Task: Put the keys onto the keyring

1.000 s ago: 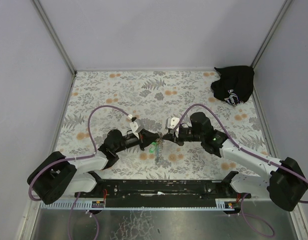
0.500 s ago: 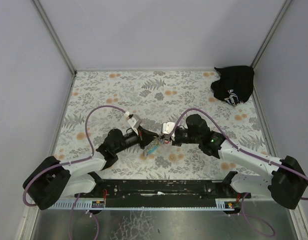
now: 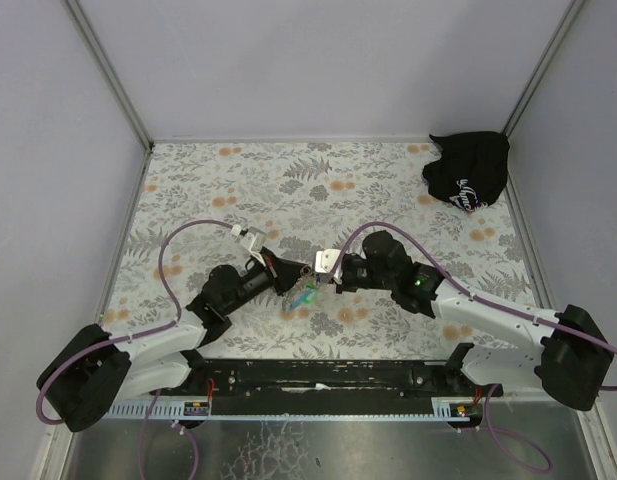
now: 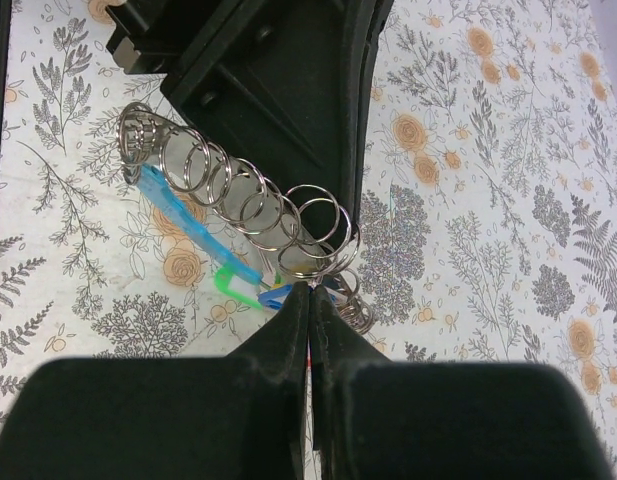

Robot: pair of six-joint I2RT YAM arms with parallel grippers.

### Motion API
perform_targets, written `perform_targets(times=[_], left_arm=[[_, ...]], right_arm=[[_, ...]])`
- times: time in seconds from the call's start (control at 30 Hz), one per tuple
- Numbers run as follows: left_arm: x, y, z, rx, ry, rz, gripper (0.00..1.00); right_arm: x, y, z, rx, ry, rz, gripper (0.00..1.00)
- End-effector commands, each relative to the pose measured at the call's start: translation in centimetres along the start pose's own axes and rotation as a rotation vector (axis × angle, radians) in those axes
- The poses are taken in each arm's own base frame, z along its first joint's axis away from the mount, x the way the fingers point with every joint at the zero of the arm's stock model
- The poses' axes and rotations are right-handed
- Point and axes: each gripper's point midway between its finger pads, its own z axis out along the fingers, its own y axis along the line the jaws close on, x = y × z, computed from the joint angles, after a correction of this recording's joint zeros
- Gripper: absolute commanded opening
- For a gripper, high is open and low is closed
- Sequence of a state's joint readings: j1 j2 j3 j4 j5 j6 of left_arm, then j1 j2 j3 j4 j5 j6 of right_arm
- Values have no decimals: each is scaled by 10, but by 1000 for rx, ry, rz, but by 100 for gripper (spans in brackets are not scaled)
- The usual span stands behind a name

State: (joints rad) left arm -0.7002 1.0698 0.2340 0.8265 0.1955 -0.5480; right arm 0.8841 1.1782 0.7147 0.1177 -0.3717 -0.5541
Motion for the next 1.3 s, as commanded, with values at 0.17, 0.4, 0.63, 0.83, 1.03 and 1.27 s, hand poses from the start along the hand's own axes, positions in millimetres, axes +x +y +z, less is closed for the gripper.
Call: perform_targets(times=[0.17,0.4,0.63,0.83,1.03,1.27], left_arm=[[-53,-9,-6,24,-274,-103,1],[-44,-7,-17,42,-275,-34,20],[-47,2,-23,1,-244,82,35],[-35,-6,-11,78,-117,234,42],[-25,-2,4,145,-15,285,45],[-10,14,16,122,81,314,46]], right_arm=[[-7,-3,-1,37,30,-42,0],[-25,-14,-8,53,17,-80,0],[-31,-17,-16,42,38,-102,0],[-36,-18,-19,35,39,-116,0],[-35,-15,-20,23,44,-121,0],[-36,-15,-21,24,41,-123,0]])
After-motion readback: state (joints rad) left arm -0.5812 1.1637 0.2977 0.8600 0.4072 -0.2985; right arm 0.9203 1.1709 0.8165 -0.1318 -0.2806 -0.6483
